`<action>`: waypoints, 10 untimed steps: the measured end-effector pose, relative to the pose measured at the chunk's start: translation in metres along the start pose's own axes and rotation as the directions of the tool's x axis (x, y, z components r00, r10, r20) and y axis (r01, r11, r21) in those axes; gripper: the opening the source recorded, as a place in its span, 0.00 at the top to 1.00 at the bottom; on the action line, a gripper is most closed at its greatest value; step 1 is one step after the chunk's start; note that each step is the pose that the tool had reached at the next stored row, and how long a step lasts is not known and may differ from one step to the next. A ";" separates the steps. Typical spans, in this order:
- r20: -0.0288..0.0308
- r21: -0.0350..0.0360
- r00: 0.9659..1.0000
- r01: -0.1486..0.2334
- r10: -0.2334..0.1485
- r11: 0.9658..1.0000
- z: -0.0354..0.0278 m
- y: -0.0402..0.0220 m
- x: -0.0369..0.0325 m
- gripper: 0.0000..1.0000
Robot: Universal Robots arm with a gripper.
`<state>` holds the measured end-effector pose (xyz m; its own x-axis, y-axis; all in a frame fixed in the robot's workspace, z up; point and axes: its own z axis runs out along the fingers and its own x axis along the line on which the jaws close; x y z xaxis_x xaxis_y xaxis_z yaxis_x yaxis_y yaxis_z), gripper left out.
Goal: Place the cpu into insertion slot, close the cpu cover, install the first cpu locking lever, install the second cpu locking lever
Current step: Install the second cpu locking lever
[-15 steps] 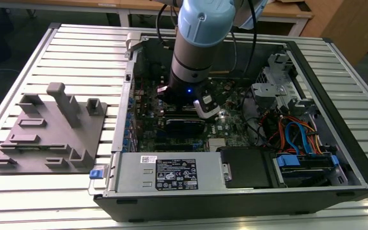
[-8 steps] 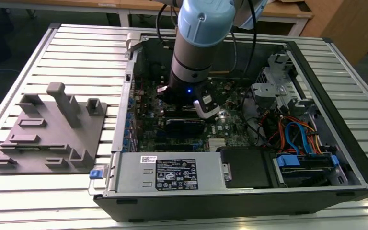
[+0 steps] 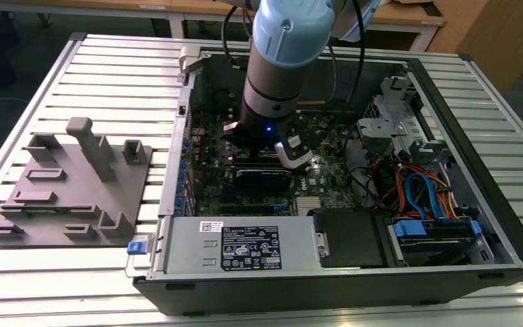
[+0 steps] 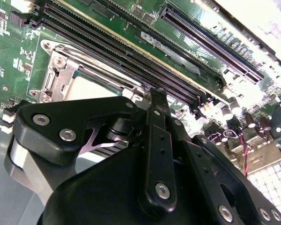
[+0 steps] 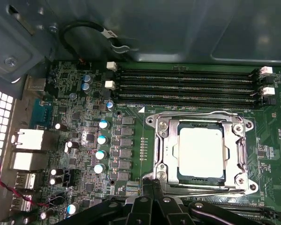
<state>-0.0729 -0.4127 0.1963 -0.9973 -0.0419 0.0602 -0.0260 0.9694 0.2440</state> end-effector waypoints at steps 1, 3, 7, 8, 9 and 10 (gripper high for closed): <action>0.000 -0.002 1.000 0.000 0.000 1.000 0.0000 0.0000 0.0000 0.89; 0.000 -0.005 1.000 0.000 0.000 1.000 0.0000 0.0000 0.0001 0.89; 0.001 -0.011 1.000 0.001 -0.001 1.000 0.0004 0.0000 0.0002 0.89; 0.001 -0.012 1.000 0.001 -0.001 1.000 0.0005 -0.0001 0.0002 0.89; 0.001 -0.013 1.000 0.001 -0.001 1.000 0.0005 -0.0001 0.0003 0.89; 0.001 -0.013 1.000 0.001 -0.001 1.000 0.0005 -0.0001 0.0003 0.89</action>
<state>-0.0732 -0.4126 0.1958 -0.9973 -0.0428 0.0588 -0.0263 0.9661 0.2568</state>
